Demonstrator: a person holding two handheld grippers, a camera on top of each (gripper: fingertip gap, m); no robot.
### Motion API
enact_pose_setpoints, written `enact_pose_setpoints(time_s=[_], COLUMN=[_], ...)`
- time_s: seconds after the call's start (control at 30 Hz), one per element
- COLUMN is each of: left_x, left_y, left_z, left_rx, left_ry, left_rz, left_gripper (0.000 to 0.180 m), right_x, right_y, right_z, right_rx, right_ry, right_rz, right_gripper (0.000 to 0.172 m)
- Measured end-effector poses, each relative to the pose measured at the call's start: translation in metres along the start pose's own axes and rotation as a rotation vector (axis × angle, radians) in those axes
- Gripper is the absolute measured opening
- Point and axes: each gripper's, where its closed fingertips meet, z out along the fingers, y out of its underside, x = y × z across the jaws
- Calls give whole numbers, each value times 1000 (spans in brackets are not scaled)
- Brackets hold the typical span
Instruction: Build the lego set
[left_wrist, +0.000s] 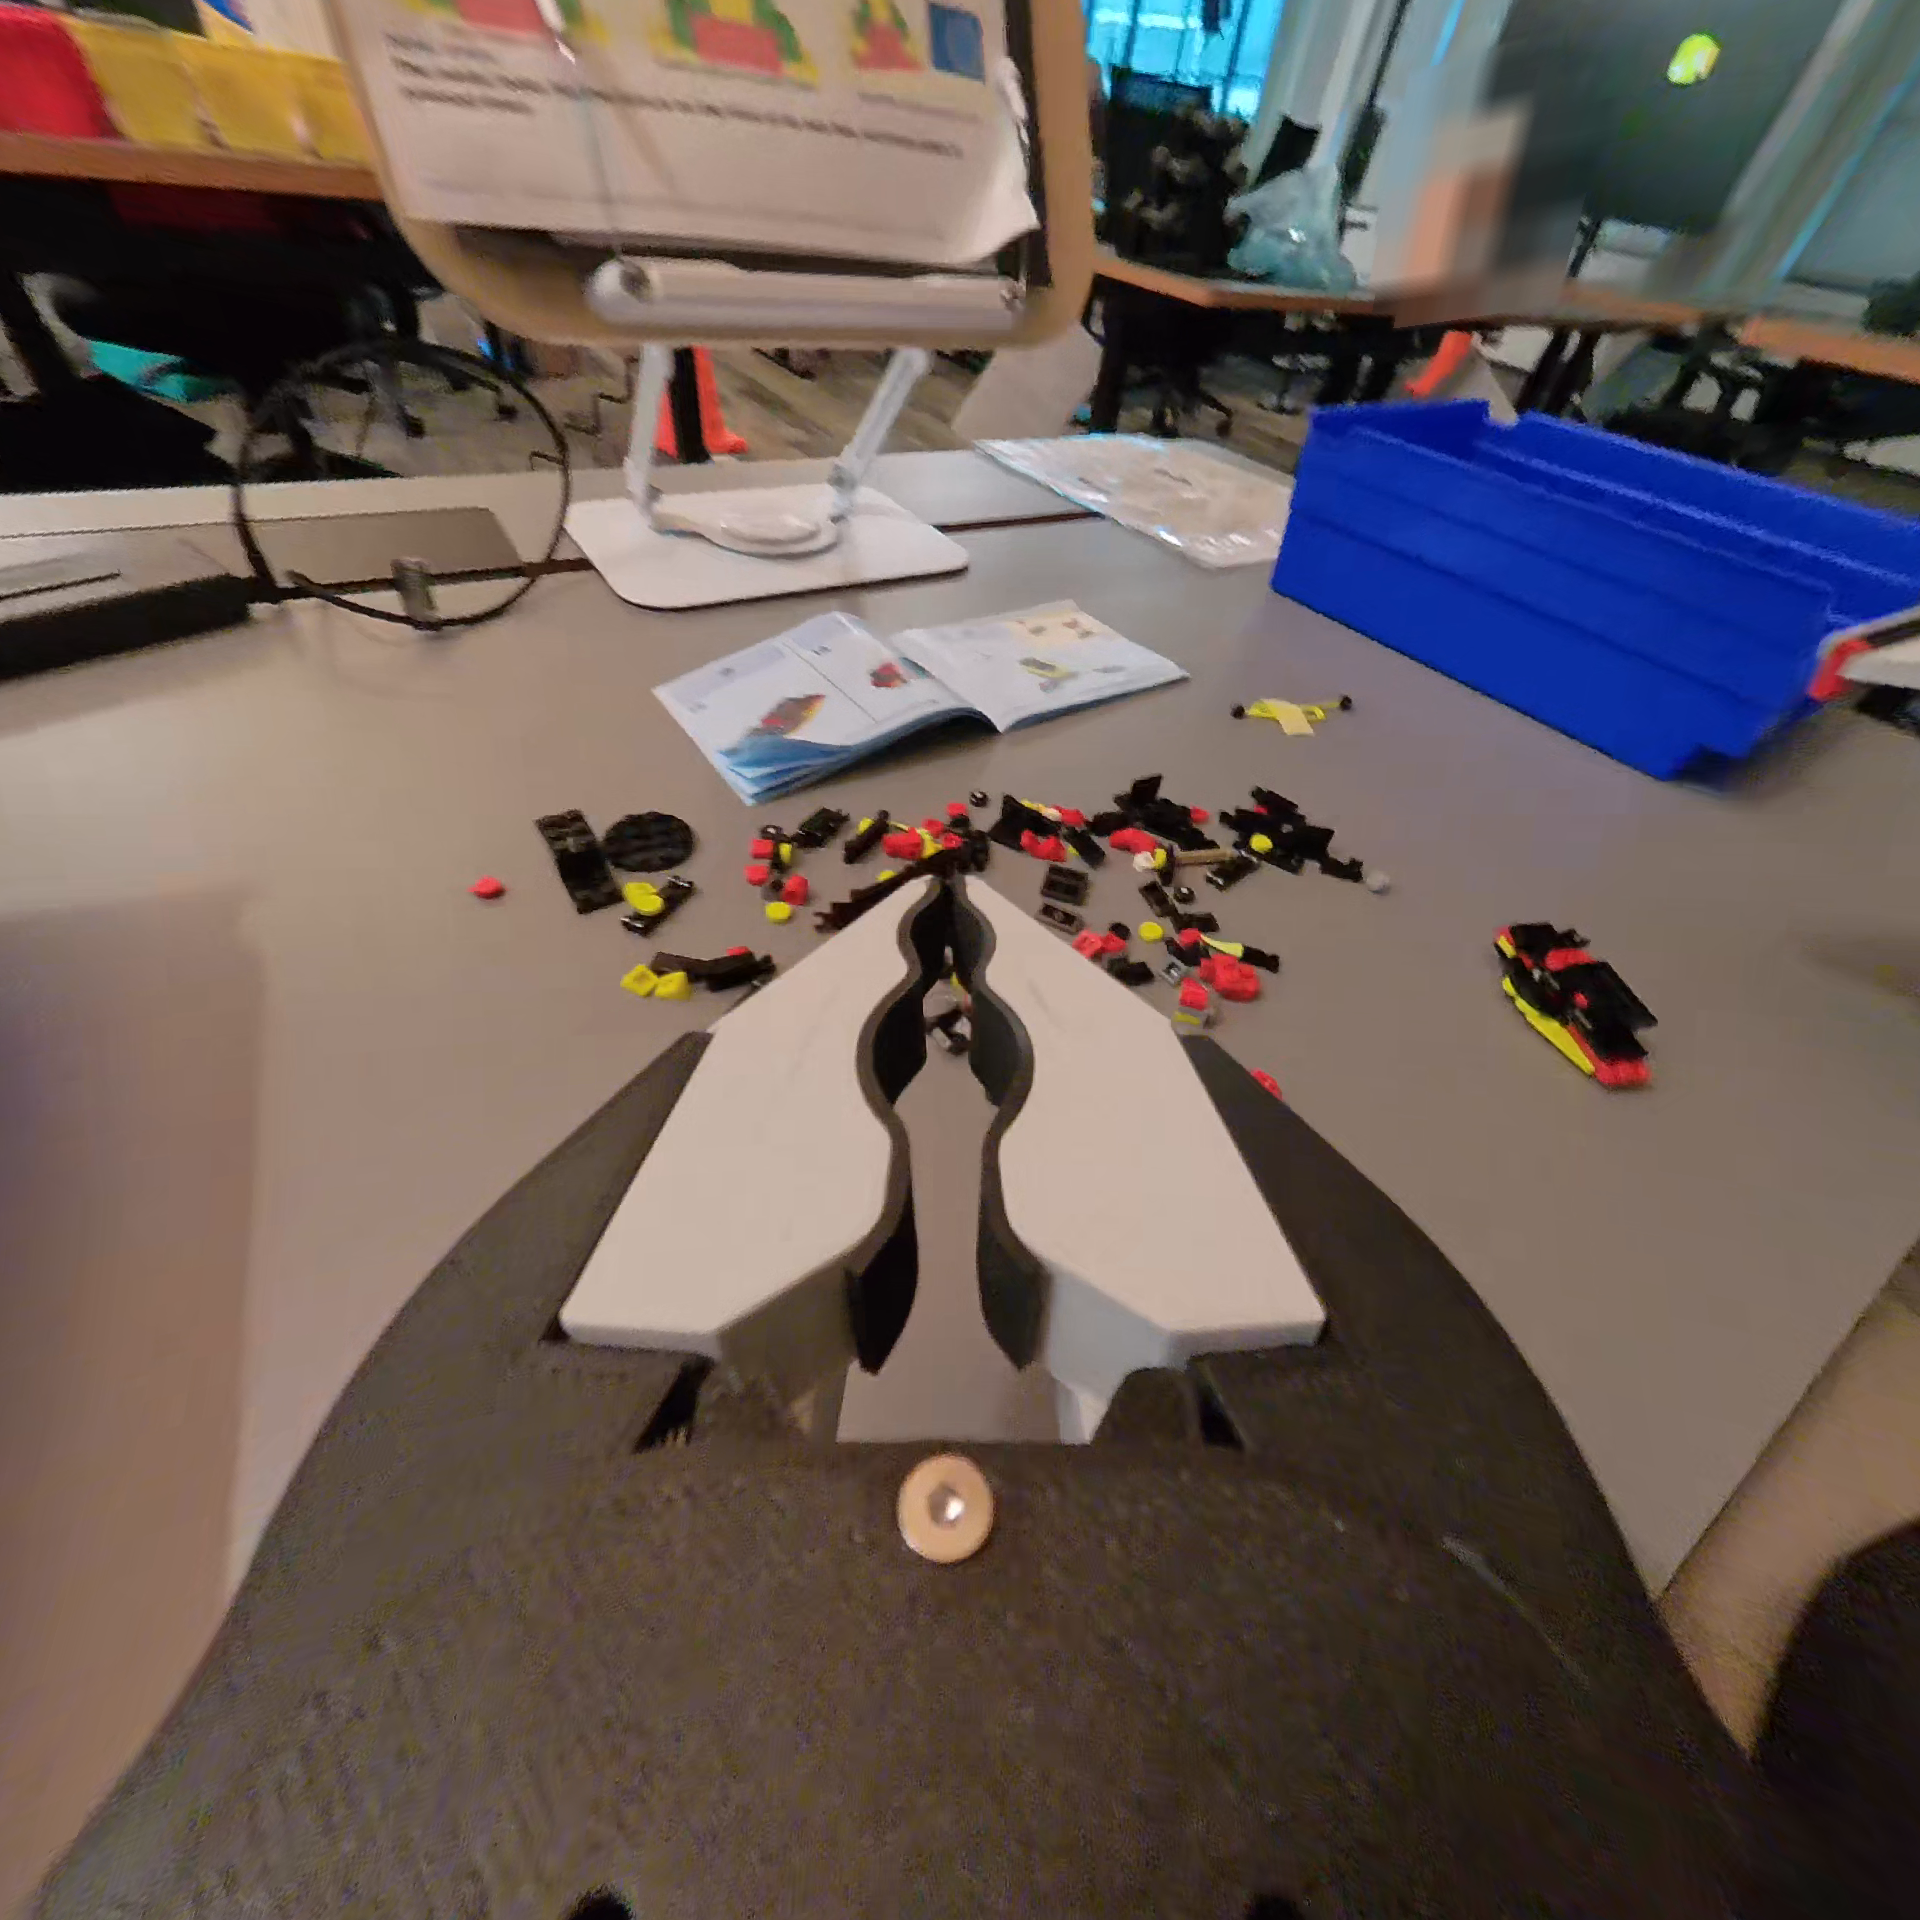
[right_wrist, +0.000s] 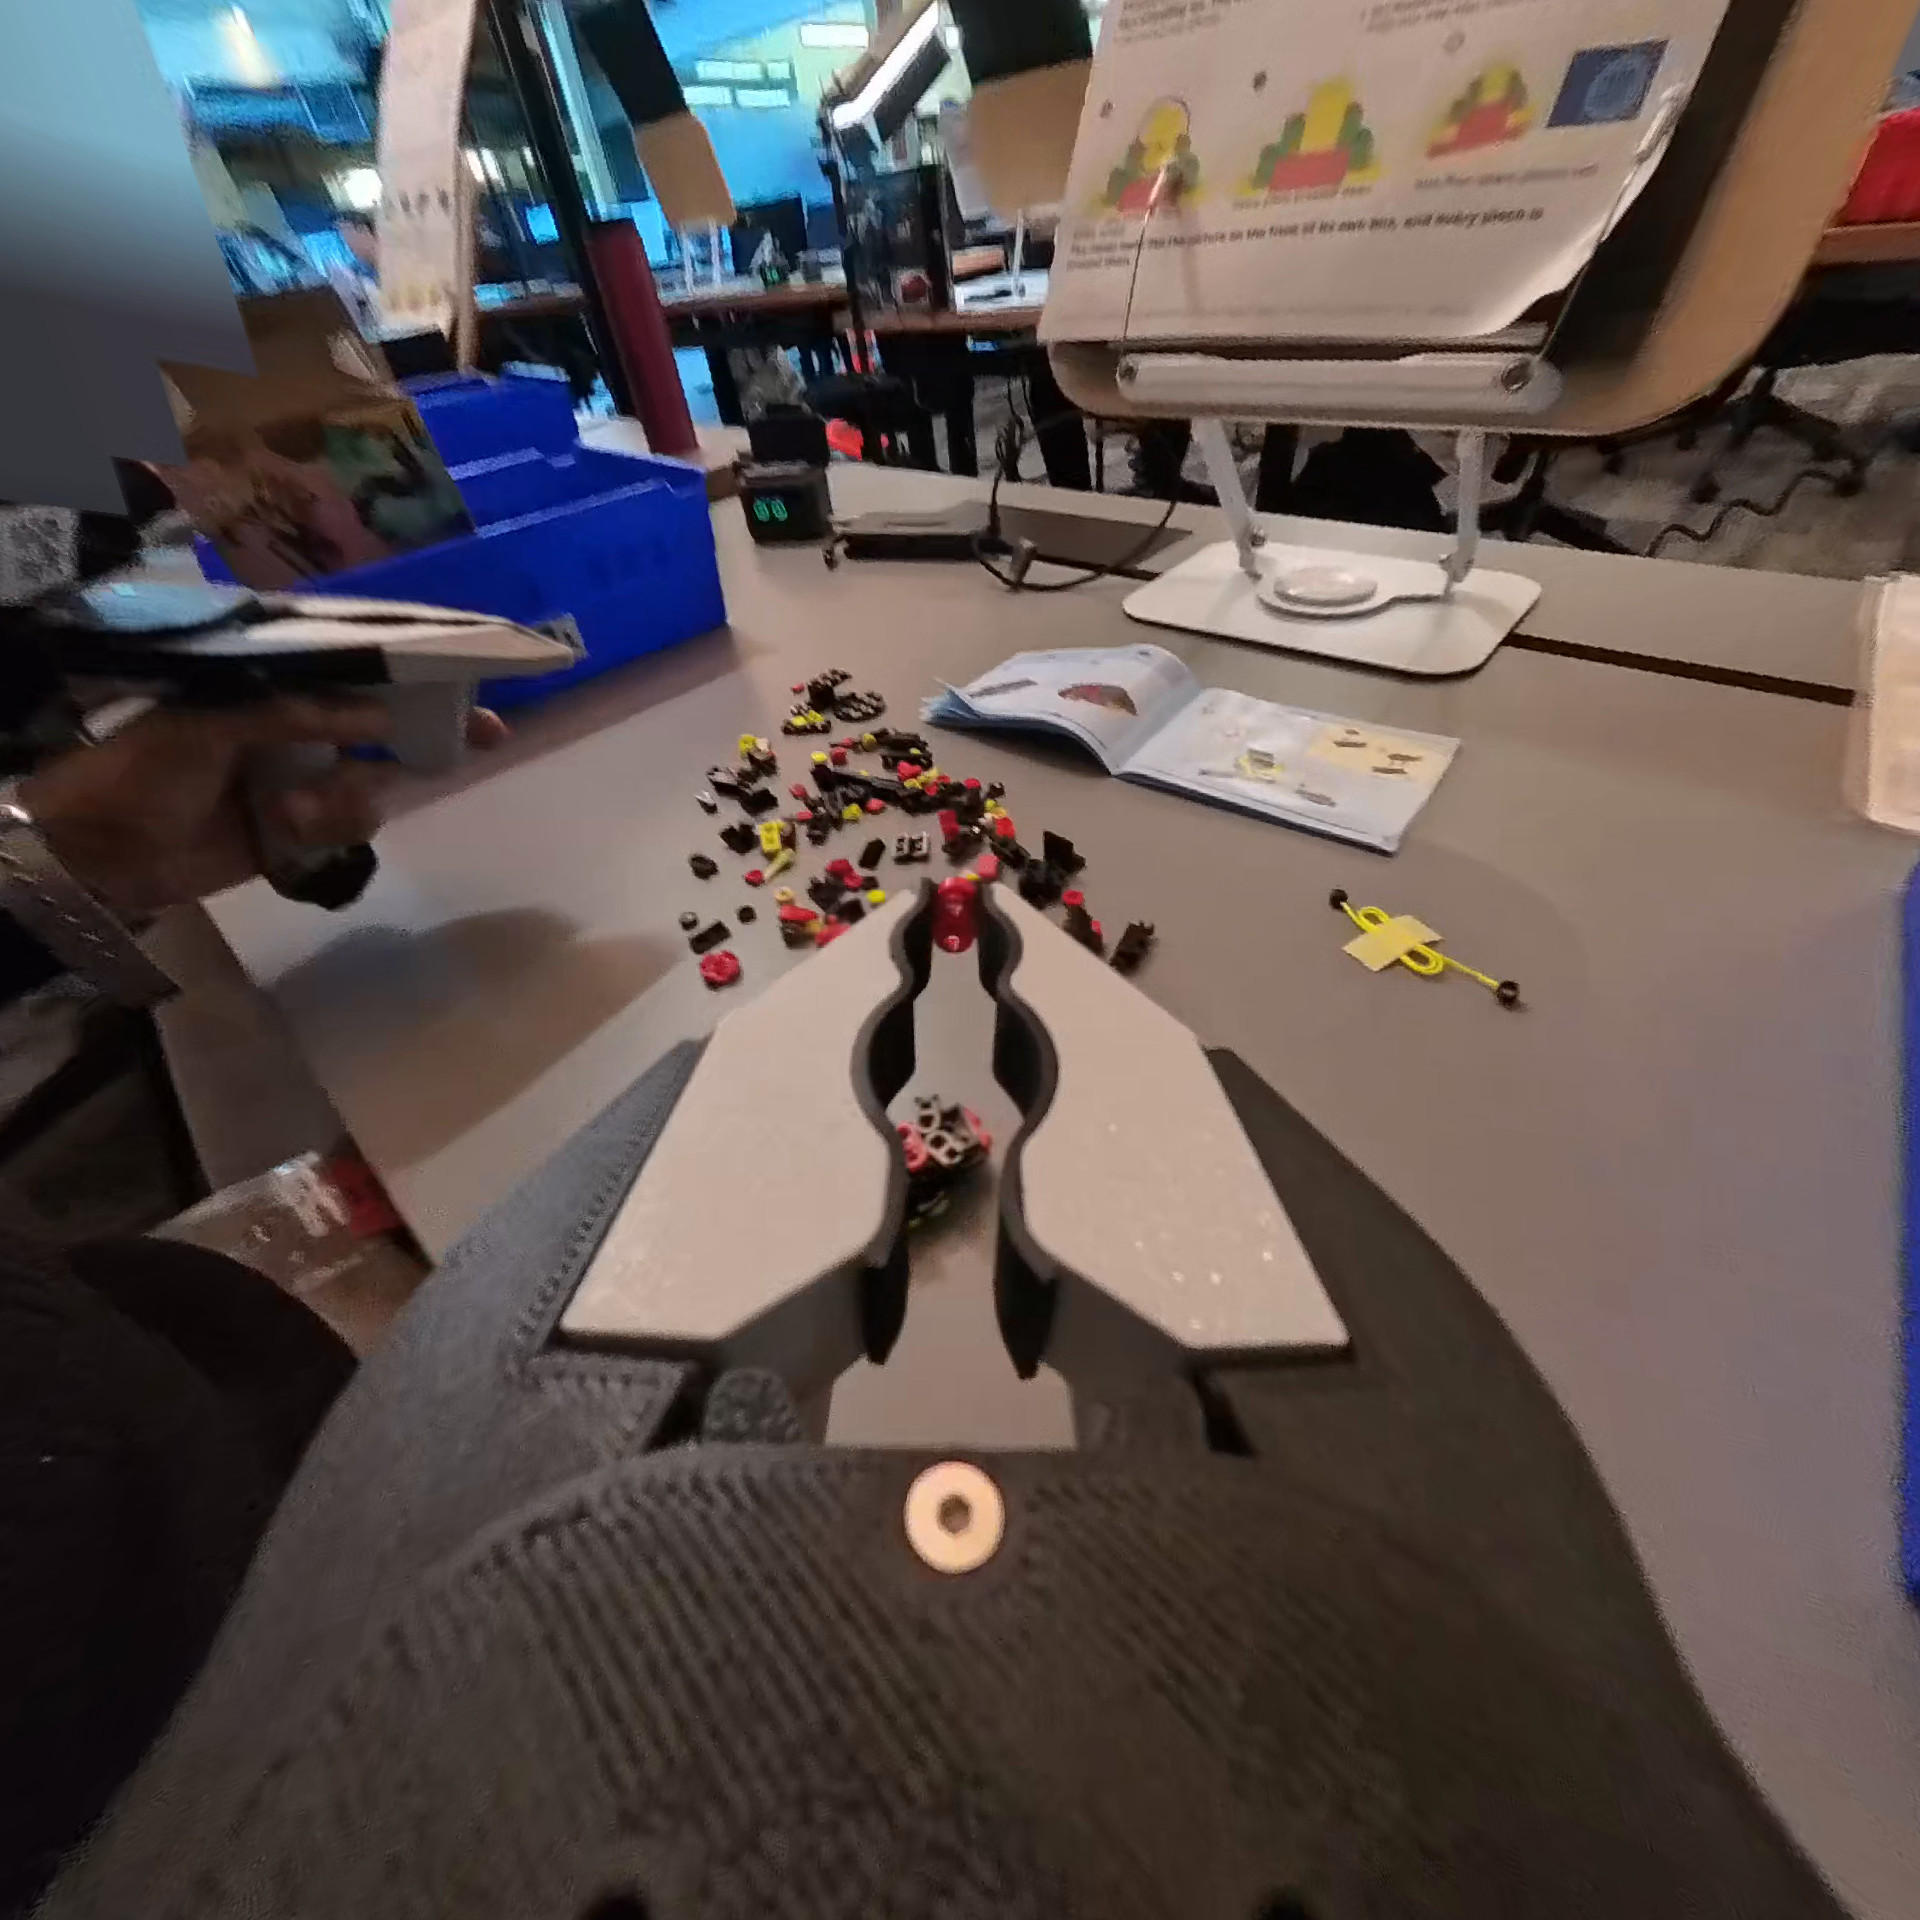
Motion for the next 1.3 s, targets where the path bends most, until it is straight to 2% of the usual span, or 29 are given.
enact_pose_setpoints(time_s=[0.1,0.2,0.33,0.47,0.6,0.67,0.8,1.0,1.13,1.3], left_x=[3,-2,1,14,24,27,42,64,72,71], left_y=[7,11,12,6,16,22,33,58,63,68], left_z=[5,8,19,35,52,56,51,49,51,54], left_rx=[-36,-55,-80,-89,-162,-204,-268,-380,-403,-436], left_ry=[17,13,52,117,177,208,277,313,317,324], left_rz=[23,6,-52,24,114,97,69,243,321,290], left_gripper=[0,0,0,0,0,0,0,0,0,0], right_x=[1,-9,-38,-40,-29,-24,-32,-19,-17,-13], right_y=[4,6,21,53,61,68,68,41,20,29], right_z=[32,80,133,165,185,188,179,162,139,98], right_rx=[-81,-177,-311,-473,-557,-619,-592,-463,-365,-348], right_ry=[-17,-129,-347,-362,-287,-271,-315,-277,-279,-218], right_rz=[-116,-202,-153,-128,-184,-189,-124,-84,-42,-89], right_gripper=[5,5,5,6,6,6,6,17,15,11])
